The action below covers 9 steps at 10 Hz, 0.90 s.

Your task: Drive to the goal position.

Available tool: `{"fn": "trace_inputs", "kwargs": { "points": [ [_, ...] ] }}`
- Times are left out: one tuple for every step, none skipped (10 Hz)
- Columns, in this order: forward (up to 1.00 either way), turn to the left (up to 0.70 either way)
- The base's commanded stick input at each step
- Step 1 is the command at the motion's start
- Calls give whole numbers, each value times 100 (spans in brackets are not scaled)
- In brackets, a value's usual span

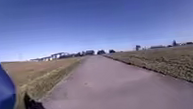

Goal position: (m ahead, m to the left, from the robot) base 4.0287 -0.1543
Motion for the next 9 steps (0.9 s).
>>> {"fn": "trace_inputs", "kwargs": {
  "points": [
    [70,0],
    [70,0],
    [70,0],
    [70,0],
    [70,0],
    [70,0],
    [70,0],
    [70,0],
    [70,0]
  ]
}}
